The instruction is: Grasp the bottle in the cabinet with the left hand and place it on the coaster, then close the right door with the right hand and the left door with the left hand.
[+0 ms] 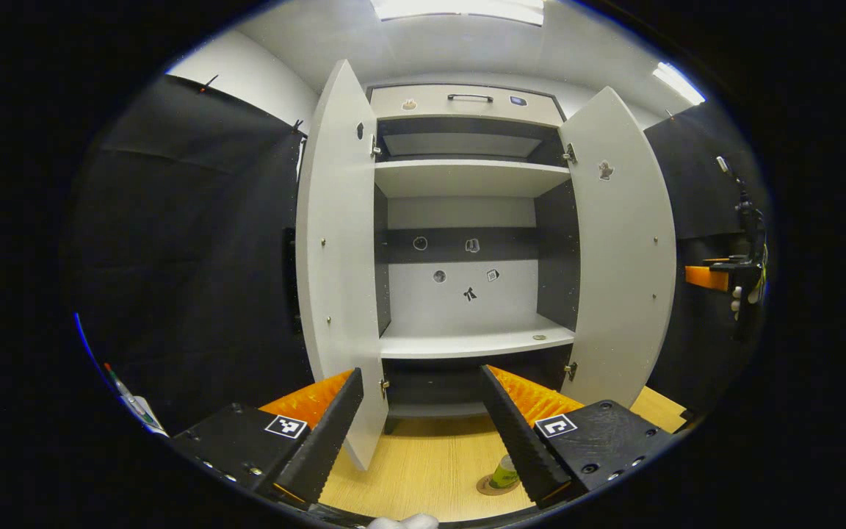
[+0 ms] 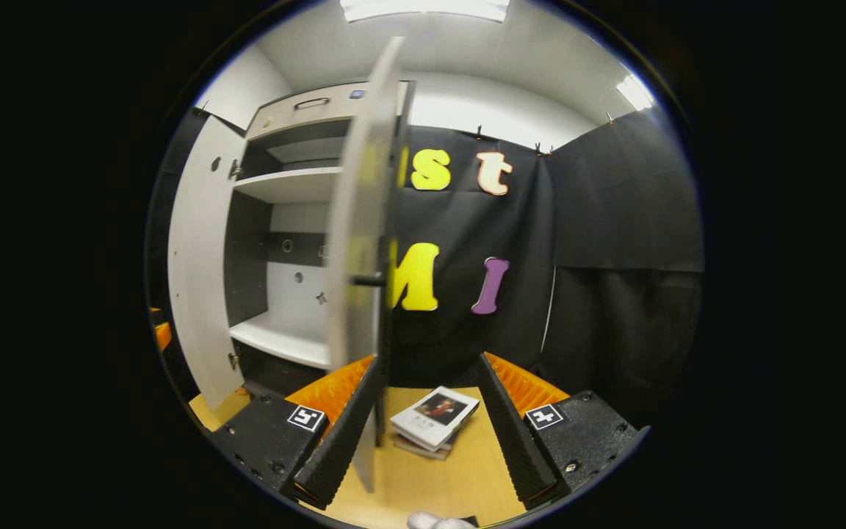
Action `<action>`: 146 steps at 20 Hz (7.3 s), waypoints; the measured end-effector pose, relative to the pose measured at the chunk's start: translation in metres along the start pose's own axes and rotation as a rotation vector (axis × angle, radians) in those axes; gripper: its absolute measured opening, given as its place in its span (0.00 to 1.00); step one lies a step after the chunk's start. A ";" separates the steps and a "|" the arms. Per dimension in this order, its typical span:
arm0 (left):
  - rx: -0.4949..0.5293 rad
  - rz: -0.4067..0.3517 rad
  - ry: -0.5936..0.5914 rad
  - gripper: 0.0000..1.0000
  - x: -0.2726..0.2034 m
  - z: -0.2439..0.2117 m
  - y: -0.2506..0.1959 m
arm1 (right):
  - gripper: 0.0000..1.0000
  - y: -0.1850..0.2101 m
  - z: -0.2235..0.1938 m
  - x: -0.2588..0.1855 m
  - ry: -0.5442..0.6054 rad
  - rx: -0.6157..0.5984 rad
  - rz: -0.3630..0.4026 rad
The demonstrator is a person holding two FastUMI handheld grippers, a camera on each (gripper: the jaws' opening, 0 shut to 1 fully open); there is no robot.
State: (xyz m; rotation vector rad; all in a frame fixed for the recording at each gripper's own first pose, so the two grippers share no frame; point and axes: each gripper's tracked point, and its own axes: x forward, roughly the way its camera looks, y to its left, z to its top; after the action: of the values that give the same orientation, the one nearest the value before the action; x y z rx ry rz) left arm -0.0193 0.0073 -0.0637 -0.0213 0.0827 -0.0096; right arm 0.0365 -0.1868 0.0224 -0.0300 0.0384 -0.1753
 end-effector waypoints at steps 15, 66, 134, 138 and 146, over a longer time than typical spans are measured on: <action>-0.002 0.087 0.042 0.95 -0.015 -0.013 -0.012 | 0.81 0.067 0.011 0.028 0.033 0.000 0.245; 0.051 0.333 -0.046 0.92 0.099 0.050 0.238 | 0.82 0.149 -0.065 -0.082 0.132 0.035 0.244; 0.065 0.009 -0.010 0.96 -0.007 0.026 0.001 | 0.82 0.139 -0.043 -0.095 0.039 0.022 0.149; 0.060 0.007 -0.003 0.96 -0.009 0.025 0.001 | 0.82 0.140 -0.044 -0.096 0.044 0.029 0.149; 0.034 -0.016 0.012 0.96 -0.004 0.022 -0.006 | 0.81 0.140 -0.045 -0.096 0.048 0.028 0.142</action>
State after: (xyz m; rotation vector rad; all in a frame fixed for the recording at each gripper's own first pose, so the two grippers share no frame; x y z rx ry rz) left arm -0.0216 0.0021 -0.0413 0.0122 0.0947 -0.0271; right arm -0.0352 -0.0332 -0.0233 0.0050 0.0852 -0.0345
